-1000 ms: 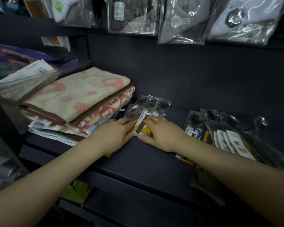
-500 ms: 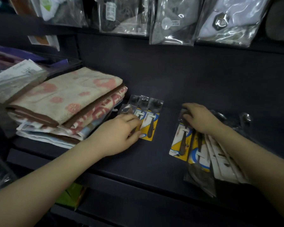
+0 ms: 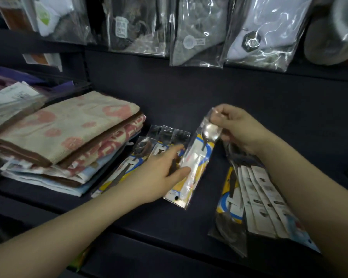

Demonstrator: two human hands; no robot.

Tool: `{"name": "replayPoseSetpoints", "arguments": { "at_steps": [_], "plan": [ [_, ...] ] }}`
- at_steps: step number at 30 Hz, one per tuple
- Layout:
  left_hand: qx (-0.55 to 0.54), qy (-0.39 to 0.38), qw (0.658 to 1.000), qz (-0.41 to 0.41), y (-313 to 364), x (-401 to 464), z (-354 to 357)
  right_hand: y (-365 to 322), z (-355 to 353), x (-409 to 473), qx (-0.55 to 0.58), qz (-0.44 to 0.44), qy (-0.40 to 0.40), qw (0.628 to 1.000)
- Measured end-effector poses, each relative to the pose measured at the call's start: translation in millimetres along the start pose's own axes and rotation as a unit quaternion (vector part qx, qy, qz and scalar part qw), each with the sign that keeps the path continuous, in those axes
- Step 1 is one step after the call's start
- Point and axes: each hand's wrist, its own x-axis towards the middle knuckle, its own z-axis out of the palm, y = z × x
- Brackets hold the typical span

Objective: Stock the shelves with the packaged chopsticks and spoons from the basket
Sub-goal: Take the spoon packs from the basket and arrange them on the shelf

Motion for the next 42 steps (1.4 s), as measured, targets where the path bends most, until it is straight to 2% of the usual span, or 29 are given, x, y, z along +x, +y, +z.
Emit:
{"name": "replayPoseSetpoints", "arguments": {
  "at_steps": [5,7,9,12,16,20,22,25,32,36,38,42],
  "plan": [
    [-0.037,0.071,0.996,-0.032,-7.4,-25.9,-8.9,-15.3,54.1,6.2,0.083,-0.02,-0.018,0.996],
    [-0.053,0.07,0.993,-0.075,-15.7,-37.5,-16.2,-4.0,73.7,12.9,0.017,0.003,-0.011,1.0],
    [-0.021,0.055,0.994,-0.087,-25.9,-50.2,-22.7,13.1,91.6,20.8,-0.054,0.022,-0.01,0.998],
    [0.134,0.038,0.988,-0.062,-45.5,-67.0,-31.7,35.0,110.3,31.8,-0.089,0.068,-0.027,0.993],
    [0.153,-0.009,0.988,-0.024,-63.3,-80.1,-36.7,44.9,119.9,42.6,-0.148,0.122,-0.015,0.981],
    [0.162,-0.051,0.985,0.012,-70.0,-84.3,-36.5,42.0,125.5,43.6,-0.283,0.069,-0.004,0.957],
    [0.164,-0.065,0.984,0.004,-70.2,-84.6,-38.0,40.2,126.5,40.8,-0.326,0.045,0.018,0.944],
    [0.176,-0.066,0.982,0.012,-67.1,-84.0,-38.6,43.4,124.8,39.5,-0.307,0.049,0.035,0.95],
    [0.164,-0.068,0.984,0.022,-66.8,-80.2,-41.8,44.1,119.3,24.5,-0.283,0.021,-0.005,0.959],
    [0.169,-0.071,0.983,0.026,-66.2,-79.1,-42.0,35.4,99.7,2.1,-0.302,0.006,0.002,0.953],
    [0.181,-0.055,0.981,0.035,-64.2,-77.3,-42.3,27.3,82.3,-17.2,-0.343,-0.009,-0.004,0.939],
    [0.176,0.021,0.977,0.118,-46.0,-68.5,-39.8,13.6,45.6,-63.1,-0.415,0.003,-0.003,0.91]
  ]
}}
